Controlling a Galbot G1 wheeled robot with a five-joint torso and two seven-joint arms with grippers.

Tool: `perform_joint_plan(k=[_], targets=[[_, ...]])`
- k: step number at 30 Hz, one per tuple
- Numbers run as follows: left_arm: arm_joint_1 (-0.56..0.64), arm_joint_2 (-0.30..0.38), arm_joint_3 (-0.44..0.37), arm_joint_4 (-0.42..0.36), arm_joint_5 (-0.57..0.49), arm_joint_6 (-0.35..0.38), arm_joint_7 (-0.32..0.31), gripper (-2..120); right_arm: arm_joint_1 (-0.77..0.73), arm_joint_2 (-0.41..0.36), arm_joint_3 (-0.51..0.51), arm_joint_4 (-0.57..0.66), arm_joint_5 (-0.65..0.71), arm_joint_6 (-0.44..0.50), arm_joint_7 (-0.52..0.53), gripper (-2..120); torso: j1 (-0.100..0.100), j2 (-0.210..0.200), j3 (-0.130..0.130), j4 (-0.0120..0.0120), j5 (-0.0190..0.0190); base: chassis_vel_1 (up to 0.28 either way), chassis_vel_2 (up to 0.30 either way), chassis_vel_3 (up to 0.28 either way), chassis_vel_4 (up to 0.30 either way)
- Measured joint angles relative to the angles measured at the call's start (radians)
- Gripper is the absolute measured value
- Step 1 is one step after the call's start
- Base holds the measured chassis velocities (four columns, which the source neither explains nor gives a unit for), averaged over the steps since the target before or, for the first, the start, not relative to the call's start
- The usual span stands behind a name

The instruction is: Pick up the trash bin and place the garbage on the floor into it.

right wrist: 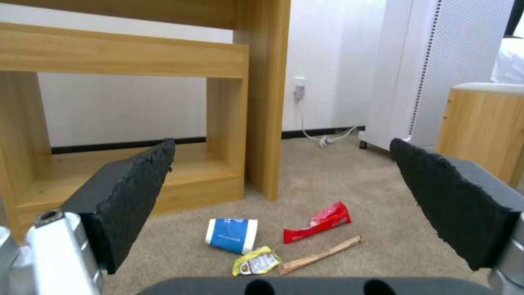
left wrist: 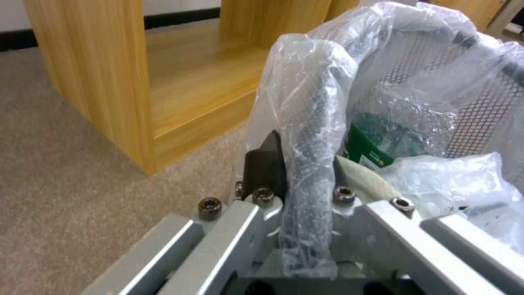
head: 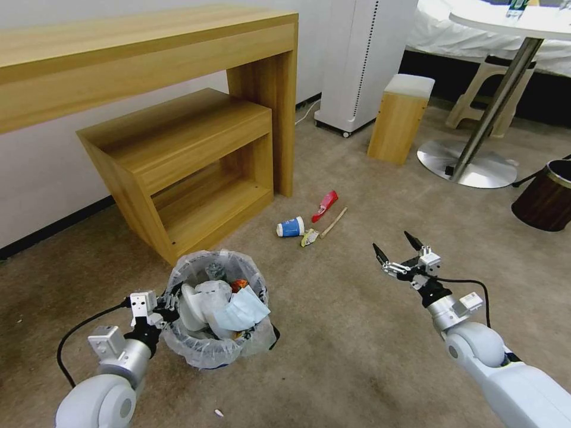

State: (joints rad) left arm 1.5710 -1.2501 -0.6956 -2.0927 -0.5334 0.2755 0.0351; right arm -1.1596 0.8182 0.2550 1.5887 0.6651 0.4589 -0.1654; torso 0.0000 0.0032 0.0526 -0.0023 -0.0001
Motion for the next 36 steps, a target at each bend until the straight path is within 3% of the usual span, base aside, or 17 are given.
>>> perform_joint_plan(k=[15, 36], targets=[[0.014, -0.005, -0.006, -0.014, 0.003, -0.002, -0.001, 2, -0.016, 0.016, 0.019, -0.024, -0.04, 0.027, 0.002, 100, 0.0, 0.0, 0.0, 0.0, 0.0001, -0.017, 0.011, 0.009, -0.007], [0.001, 0.004, -0.006, 0.0, -0.003, -0.005, -0.002, 2, 0.012, 0.012, -0.003, -0.047, -0.03, 0.033, -0.01, 100, 0.0, 0.0, 0.0, 0.0, 0.0, -0.12, 0.121, 0.13, -0.122]])
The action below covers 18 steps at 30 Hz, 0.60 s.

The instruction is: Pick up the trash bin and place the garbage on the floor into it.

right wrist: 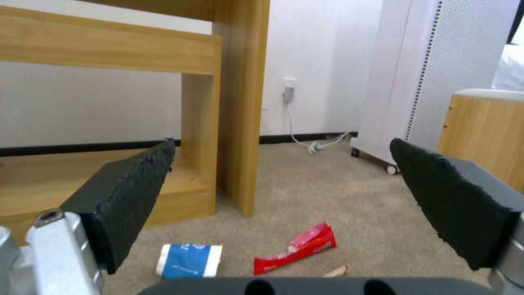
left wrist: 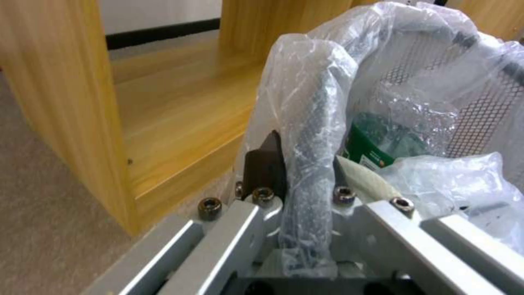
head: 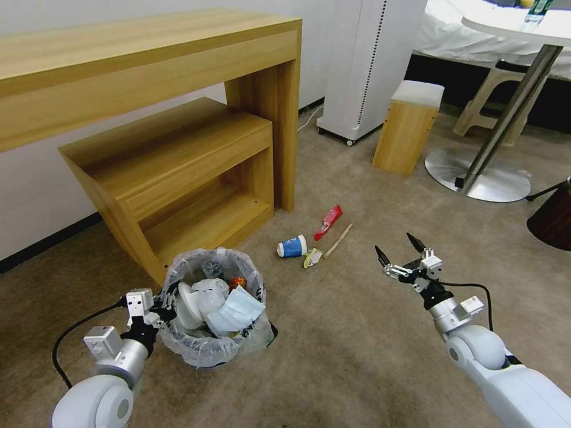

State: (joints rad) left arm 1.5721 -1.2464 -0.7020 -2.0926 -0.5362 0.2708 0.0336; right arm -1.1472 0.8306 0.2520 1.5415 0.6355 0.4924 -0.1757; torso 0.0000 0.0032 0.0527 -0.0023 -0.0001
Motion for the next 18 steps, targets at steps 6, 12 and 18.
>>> perform_joint_plan(k=[6, 12, 18], targets=[[-0.006, 0.008, 0.001, 0.005, -0.007, 0.0, -0.002, 2, 0.015, -0.002, -0.009, -0.006, 0.002, 0.0, -0.001, 100, 0.0, 0.0, 0.0, -0.0002, 0.0, -0.109, 0.084, 0.091, -0.099], [-0.003, 0.019, 0.014, -0.004, -0.027, 0.032, -0.014, 2, 0.017, -0.004, -0.017, -0.007, 0.004, -0.002, -0.002, 100, 0.0, 0.0, 0.0, 0.0, 0.0, -0.115, 0.114, 0.114, -0.102], [0.004, 0.036, 0.028, -0.058, -0.065, 0.105, -0.028, 2, 0.021, -0.01, -0.024, -0.006, 0.01, -0.004, -0.009, 100, 0.0, 0.0, 0.0, 0.0, 0.0001, -0.104, 0.106, 0.092, -0.099]])
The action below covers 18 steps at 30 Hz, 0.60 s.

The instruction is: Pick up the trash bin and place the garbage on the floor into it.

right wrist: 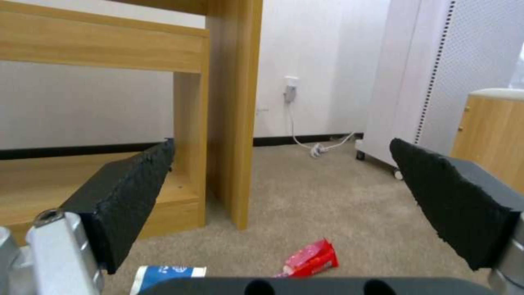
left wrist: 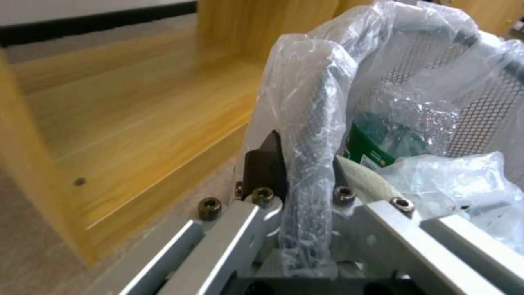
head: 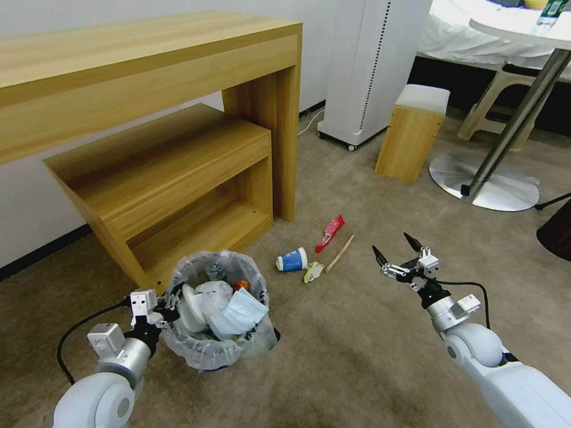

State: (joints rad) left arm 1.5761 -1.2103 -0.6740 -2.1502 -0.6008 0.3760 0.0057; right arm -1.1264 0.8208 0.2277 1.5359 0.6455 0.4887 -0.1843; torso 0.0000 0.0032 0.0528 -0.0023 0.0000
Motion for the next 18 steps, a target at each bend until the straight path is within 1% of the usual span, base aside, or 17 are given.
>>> perform_joint_plan(k=[2, 3, 4, 8, 9, 10, 12, 14, 18], targets=[[0.0, 0.016, 0.001, -0.025, -0.032, 0.032, -0.015, 2, 0.001, -0.003, -0.001, 0.005, 0.003, -0.004, -0.003, 100, 0.0, 0.0, 0.0, 0.0, 0.0, -0.094, 0.089, 0.071, -0.08], [0.001, 0.027, 0.002, -0.046, -0.065, 0.062, -0.032, 2, 0.0, -0.004, -0.001, 0.008, 0.003, -0.005, -0.005, 100, 0.0, 0.0, 0.0, 0.0, 0.0, -0.089, 0.078, 0.078, -0.085], [0.001, 0.027, 0.002, -0.046, -0.065, 0.062, -0.032, 2, 0.0, -0.004, -0.001, 0.008, 0.003, -0.005, -0.005, 100, 0.0, 0.0, 0.0, 0.0, 0.0, -0.089, 0.078, 0.078, -0.085], [0.016, 0.062, 0.003, -0.081, -0.119, 0.122, -0.069, 2, -0.003, -0.004, -0.001, 0.009, 0.003, -0.007, -0.009, 100, 0.0, 0.0, 0.0, -0.0002, 0.0, -0.086, 0.097, 0.085, -0.103], [0.016, 0.062, 0.003, -0.081, -0.119, 0.122, -0.069, 2, -0.003, -0.004, -0.001, 0.009, 0.003, -0.007, -0.009, 100, 0.0, 0.0, 0.0, -0.0002, 0.0, -0.093, 0.106, 0.093, -0.12], [0.021, 0.075, 0.003, -0.089, -0.142, 0.144, -0.091, 2, -0.003, -0.004, -0.001, 0.009, 0.003, -0.007, -0.01, 100, 0.0, 0.0, 0.0, -0.0001, 0.0, -0.093, 0.095, 0.115, -0.087], [0.027, 0.092, 0.005, -0.095, -0.165, 0.162, -0.11, 2, -0.001, -0.004, -0.002, 0.01, 0.002, -0.008, -0.01, 100, 0.0, 0.0, 0.0, 0.0, 0.0, -0.104, 0.106, 0.122, -0.105], [0.028, 0.101, 0.004, -0.096, -0.173, 0.165, -0.117, 2, 0.0, -0.004, -0.003, 0.011, 0.002, -0.009, -0.011, 100, 0.0, 0.0, 0.0, 0.0, -0.0003, -0.105, 0.117, 0.125, -0.112], [0.028, 0.124, -0.001, -0.102, -0.199, 0.17, -0.132, 2, 0.001, 0.0, -0.004, 0.011, -0.001, -0.009, -0.013, 100, 0.0, 0.0, 0.0, 0.0, 0.0003, -0.111, 0.112, 0.114, -0.122]])
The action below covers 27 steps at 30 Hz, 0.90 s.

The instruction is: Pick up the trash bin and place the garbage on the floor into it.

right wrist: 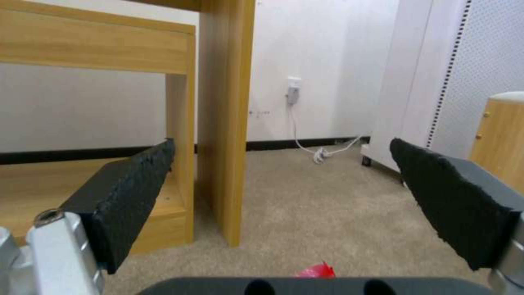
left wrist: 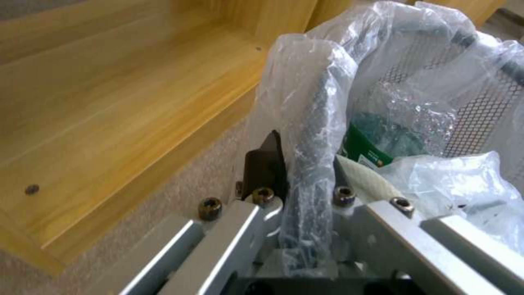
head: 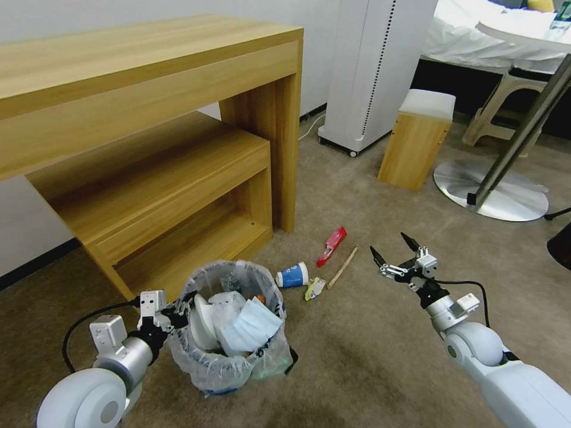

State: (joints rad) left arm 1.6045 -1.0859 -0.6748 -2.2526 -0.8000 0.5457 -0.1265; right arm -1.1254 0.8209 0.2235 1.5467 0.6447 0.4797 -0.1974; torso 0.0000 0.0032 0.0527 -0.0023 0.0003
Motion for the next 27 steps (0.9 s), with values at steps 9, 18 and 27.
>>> perform_joint_plan(k=[9, 18, 27], targets=[[-0.011, 0.038, 0.0, 0.017, -0.04, -0.001, -0.015, 2, 0.013, 0.009, -0.007, -0.005, 0.0, -0.009, -0.002, 100, 0.0, 0.0, 0.0, -0.0001, -0.0005, -0.092, 0.095, 0.092, -0.09], [-0.021, 0.03, 0.01, 0.04, -0.036, -0.019, -0.005, 2, 0.011, 0.005, -0.025, 0.006, 0.053, -0.006, -0.037, 100, 0.0, 0.0, 0.0, 0.0, -0.0004, -0.103, 0.099, 0.103, -0.096], [-0.023, 0.015, 0.015, 0.056, -0.013, -0.031, 0.006, 2, -0.028, -0.042, -0.043, 0.027, 0.117, -0.076, -0.09, 100, 0.0, 0.0, 0.0, -0.0002, -0.0003, -0.025, 0.022, 0.022, -0.023]])
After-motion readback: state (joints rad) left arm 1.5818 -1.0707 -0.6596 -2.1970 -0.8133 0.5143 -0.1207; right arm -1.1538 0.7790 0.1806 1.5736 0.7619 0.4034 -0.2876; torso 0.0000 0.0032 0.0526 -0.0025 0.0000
